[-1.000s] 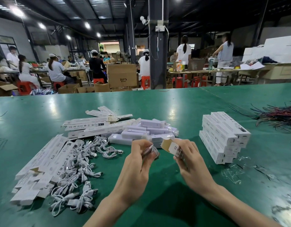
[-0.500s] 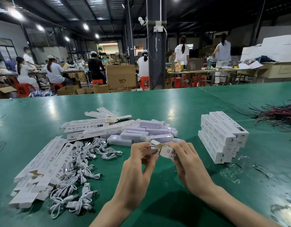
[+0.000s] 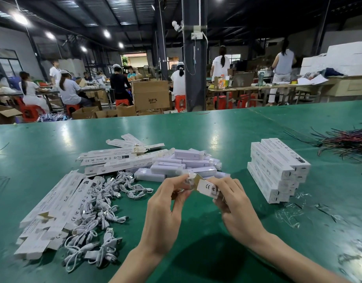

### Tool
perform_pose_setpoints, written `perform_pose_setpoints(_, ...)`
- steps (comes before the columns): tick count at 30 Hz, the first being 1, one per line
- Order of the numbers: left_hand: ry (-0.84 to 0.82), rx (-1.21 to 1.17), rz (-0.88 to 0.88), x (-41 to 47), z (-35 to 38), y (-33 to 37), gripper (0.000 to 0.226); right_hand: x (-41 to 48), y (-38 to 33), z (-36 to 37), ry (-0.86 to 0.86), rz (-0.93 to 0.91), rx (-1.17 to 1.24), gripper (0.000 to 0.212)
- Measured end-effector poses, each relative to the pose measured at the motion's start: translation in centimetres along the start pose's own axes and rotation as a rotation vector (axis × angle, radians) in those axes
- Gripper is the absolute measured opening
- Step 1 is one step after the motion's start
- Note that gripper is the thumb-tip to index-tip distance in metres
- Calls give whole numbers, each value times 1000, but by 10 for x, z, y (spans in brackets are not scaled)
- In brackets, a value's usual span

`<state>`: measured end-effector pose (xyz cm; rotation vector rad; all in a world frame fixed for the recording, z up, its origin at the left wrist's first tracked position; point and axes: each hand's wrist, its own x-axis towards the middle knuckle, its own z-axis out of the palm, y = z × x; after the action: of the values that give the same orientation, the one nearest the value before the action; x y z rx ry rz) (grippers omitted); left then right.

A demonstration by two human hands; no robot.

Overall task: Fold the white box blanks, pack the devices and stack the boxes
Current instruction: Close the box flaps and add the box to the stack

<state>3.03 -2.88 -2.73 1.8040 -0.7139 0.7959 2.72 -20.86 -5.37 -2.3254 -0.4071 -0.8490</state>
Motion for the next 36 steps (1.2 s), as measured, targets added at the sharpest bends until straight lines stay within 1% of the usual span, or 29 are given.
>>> perform_pose_setpoints(3,7,-4,-19,0,0,0,33,0,-1,-1,-11,4,-10,63)
perform_pose_setpoints(7,8,65,22,-1,0,1,8,0,-2,-3,-26,3,-45,63)
perform_pose_setpoints(9,-1,100,46,-1,2,2,3,0,-3,-3,-34,-6,-74,63)
perform_pose_setpoints(11,-16,101,46,-1,2,3,4,0,-4,-4,-38,-14,-95,63)
perform_pose_setpoints(17,-92,97,91,0,0,-2,23,0,-1,-5,-49,10,-119,69)
perform_pose_setpoints(20,-130,106,121,-1,3,-3,28,1,1,-6,-57,22,-133,69)
perform_pose_setpoints(24,-147,86,154,-2,3,-5,26,1,1,-7,-92,15,-139,70)
perform_pose_setpoints(30,-147,44,148,0,-1,-4,25,2,-1,-9,-101,11,-35,67)
perform_pose_setpoints(36,-168,162,164,3,-6,-4,18,2,0,-9,-123,38,-28,64)
